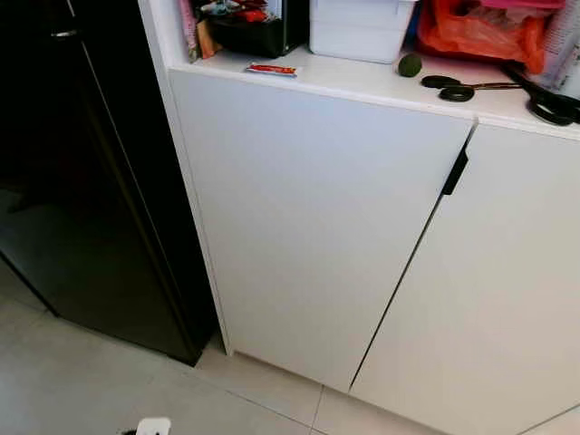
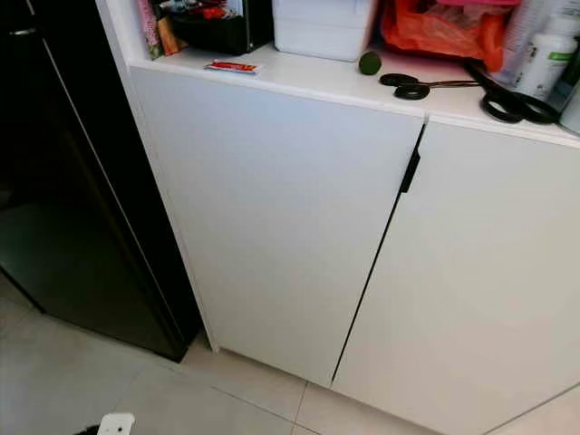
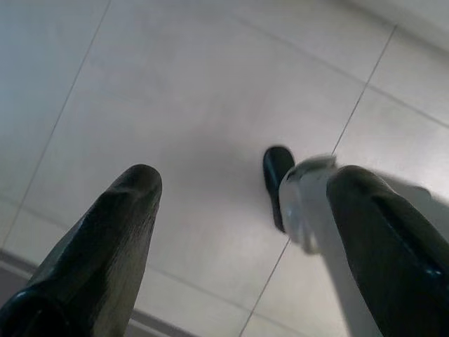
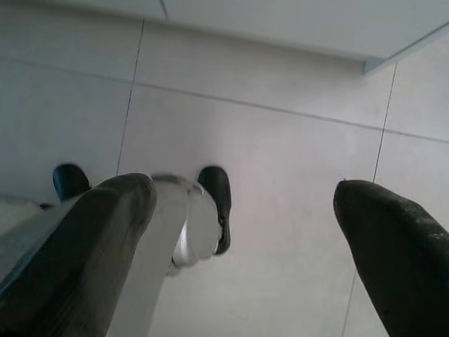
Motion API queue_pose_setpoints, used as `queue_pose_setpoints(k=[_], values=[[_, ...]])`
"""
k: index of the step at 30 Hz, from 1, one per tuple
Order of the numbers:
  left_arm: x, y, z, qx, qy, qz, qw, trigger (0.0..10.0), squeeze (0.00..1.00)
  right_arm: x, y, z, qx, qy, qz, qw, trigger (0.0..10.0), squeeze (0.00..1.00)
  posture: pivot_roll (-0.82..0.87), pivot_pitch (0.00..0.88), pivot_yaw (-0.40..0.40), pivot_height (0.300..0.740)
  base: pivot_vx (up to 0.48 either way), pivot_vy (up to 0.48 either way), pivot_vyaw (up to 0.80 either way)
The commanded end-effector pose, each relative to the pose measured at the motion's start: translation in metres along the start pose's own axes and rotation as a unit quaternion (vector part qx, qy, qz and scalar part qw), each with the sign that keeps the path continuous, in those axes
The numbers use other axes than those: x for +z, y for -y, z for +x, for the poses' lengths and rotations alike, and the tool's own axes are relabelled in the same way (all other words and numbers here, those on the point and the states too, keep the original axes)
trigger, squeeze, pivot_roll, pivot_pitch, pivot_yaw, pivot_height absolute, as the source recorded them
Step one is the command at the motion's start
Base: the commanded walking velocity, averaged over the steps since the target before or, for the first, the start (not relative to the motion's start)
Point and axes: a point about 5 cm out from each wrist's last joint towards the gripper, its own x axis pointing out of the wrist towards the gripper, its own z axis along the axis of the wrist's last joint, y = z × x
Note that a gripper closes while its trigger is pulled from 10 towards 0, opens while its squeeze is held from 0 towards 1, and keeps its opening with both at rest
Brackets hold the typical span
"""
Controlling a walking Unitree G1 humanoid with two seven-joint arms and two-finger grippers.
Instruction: Restocking fridge
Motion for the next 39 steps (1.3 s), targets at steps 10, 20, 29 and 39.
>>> queue_pose_setpoints(k=[10, 20, 29, 39], values=[[-0.030, -0.014, -0.011, 0.032, -0.018, -0.032, 0.999, 10.0, 0.00, -0.027, -0.005, -0.006, 0.016, -0.029, -0.005, 0.999, 10.0, 0.00, 0.05, 0.053, -0.099, 0.740, 0.000, 0.151, 0.00], [-0.054, 0.026, -0.014, -0.009, -0.034, -0.055, 0.998, 10.0, 0.00, -0.031, 0.035, -0.019, -0.036, -0.016, 0.026, 0.999, 10.0, 0.00, 0.01, 0.074, -0.132, 0.740, 0.000, 0.426, 0.00], [-0.064, 0.066, -0.016, -0.049, -0.043, -0.059, 0.996, 10.0, 0.00, -0.022, 0.065, -0.029, -0.055, -0.015, -0.016, 0.998, 10.0, 0.00, -0.06, 0.085, -0.177, 0.740, 0.000, 0.436, 0.00], [-0.034, 0.056, -0.004, -0.028, -0.021, -0.046, 0.998, 10.0, 0.00, -0.017, 0.043, -0.018, -0.030, -0.012, -0.011, 0.999, 10.0, 0.00, -0.07, 0.059, -0.150, 0.740, 0.000, 0.438, -0.13]])
